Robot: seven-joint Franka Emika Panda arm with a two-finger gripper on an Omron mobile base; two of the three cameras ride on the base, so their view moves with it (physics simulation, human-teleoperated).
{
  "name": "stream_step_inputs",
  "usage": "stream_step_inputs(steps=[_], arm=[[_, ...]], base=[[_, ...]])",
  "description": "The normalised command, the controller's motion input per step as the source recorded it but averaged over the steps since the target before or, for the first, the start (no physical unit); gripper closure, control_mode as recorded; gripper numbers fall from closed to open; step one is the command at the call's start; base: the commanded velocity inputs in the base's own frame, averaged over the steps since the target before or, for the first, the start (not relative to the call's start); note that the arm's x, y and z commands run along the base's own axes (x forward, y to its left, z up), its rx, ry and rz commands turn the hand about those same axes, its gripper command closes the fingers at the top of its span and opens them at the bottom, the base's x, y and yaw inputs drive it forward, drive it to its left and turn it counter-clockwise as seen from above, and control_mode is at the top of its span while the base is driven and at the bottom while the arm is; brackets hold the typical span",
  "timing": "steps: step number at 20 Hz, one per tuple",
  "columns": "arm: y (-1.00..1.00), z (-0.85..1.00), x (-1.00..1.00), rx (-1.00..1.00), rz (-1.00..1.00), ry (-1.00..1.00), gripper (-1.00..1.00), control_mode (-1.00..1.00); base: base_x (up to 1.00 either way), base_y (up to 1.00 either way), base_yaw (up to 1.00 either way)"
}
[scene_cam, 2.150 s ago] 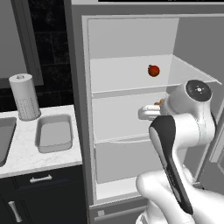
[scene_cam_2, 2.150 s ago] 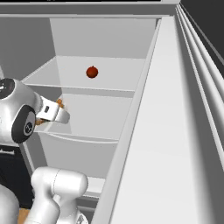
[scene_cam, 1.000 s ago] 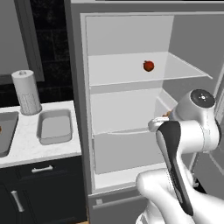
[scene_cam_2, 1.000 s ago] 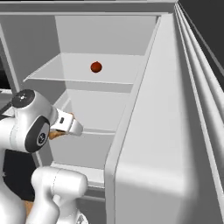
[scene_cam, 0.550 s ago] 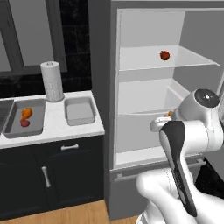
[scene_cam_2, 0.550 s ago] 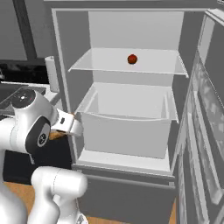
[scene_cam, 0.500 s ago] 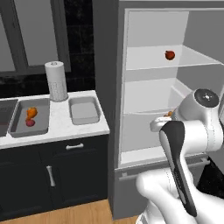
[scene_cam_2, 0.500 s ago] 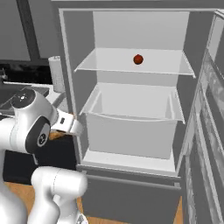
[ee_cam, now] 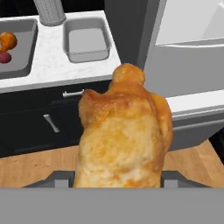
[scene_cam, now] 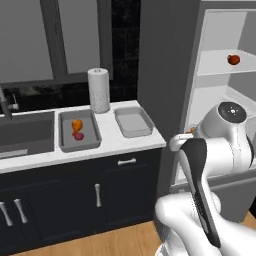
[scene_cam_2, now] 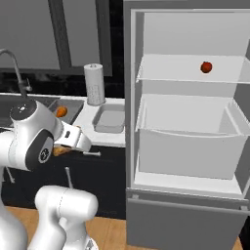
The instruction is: Place one tomato and one chicken drumstick in each tupperware on the nearby counter, to pack two identical lunches.
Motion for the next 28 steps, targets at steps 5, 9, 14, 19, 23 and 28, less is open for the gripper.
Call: stream_step_inputs(steps=[5, 9, 14, 19, 23, 28], arm=[[0.0, 0.0, 0.0, 0.0, 0.0, 0.0, 1.0, 1.0], [0.0, 0.0, 0.0, 0.0, 0.0, 0.0, 1.0, 1.0], [0.0, 0.0, 0.0, 0.0, 0.0, 0.0, 1.0, 1.0], [0.0, 0.0, 0.0, 0.0, 0.0, 0.0, 1.0, 1.0], [0.0, 0.0, 0.0, 0.0, 0.0, 0.0, 1.0, 1.0], [0.0, 0.0, 0.0, 0.0, 0.0, 0.0, 1.0, 1.0]], base=[[0.37, 0.54, -0.16], [0.56, 0.56, -0.27], [0.6, 0.51, -0.25], [0.64, 0.38, -0.15], [0.73, 0.06, -0.03], [0.56, 0.03, 0.0]])
